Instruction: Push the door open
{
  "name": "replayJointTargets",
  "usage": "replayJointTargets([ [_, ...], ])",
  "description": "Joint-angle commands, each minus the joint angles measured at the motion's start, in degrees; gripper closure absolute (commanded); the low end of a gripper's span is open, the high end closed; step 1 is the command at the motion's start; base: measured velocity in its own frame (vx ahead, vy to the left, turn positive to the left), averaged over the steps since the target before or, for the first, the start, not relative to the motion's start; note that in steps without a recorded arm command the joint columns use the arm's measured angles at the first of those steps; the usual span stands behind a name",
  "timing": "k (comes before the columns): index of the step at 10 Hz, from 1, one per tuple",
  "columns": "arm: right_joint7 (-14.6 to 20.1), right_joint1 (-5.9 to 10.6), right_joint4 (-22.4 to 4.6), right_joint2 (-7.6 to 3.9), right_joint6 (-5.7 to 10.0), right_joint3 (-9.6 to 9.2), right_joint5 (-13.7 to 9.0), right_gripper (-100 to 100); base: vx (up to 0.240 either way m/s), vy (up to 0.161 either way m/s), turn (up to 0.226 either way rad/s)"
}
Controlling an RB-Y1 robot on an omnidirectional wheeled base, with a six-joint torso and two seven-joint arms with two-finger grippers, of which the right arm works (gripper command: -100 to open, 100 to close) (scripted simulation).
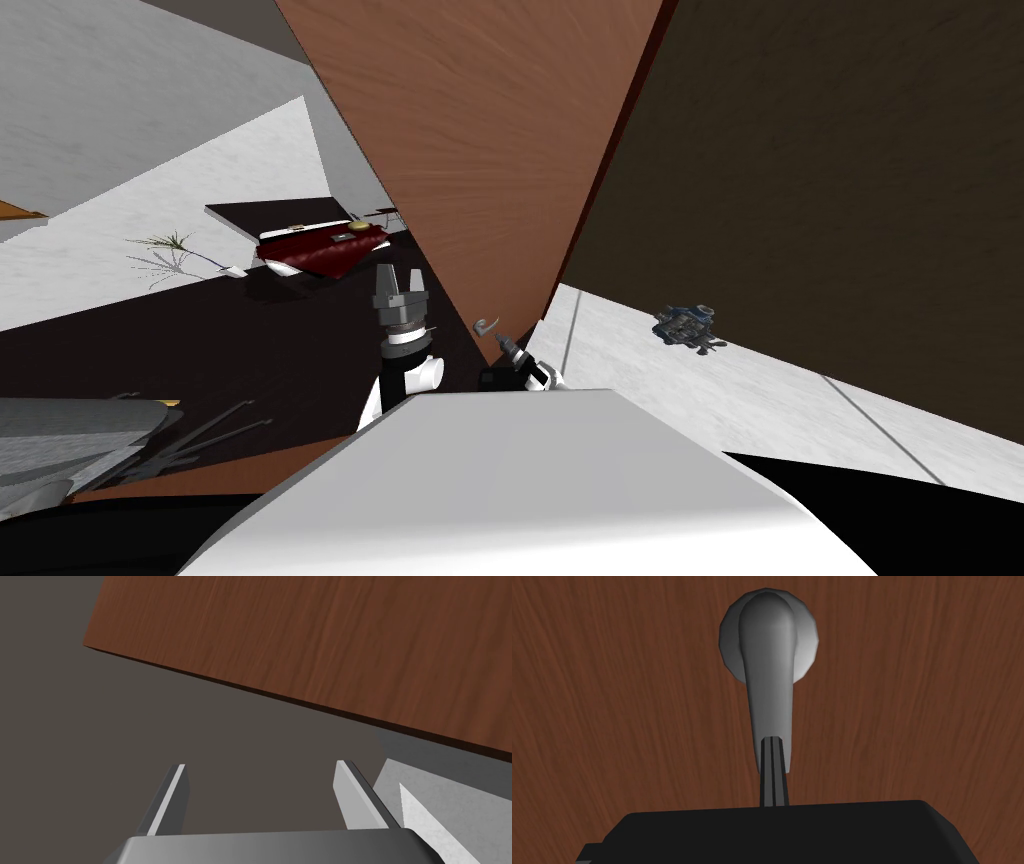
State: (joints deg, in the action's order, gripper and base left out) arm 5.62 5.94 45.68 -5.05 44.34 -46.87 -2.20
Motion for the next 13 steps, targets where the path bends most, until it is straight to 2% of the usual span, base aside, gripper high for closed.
replayJointTargets([
  [1,0.0,-0.02,0.0,-0.02,0.0,0.0,0.0,100,-0.022,-0.027,0.002],
  [4,0.0,-0.02,0.0,-0.02,0.0,0.0,0.0,100,-0.007,-0.008,0.0],
  [5,-0.5,-0.18,-0.1,0.1,-0.32,1.44,-0.4,-100,-0.125,-0.002,-0.166],
  [7,-0.9,-0.33,-0.2,0.5,-0.65,2.92,-0.8,-100,-0.209,-0.022,-0.121],
  [8,-0.7,-0.31,0.1,0.18,-0.74,2.38,-0.6,-100,-0.086,-0.009,-0.016],
  [13,-1.1,-0.01,-0.8,0.68,-0.62,3.33,-0.7,-100,0.141,0.113,0.026],
])
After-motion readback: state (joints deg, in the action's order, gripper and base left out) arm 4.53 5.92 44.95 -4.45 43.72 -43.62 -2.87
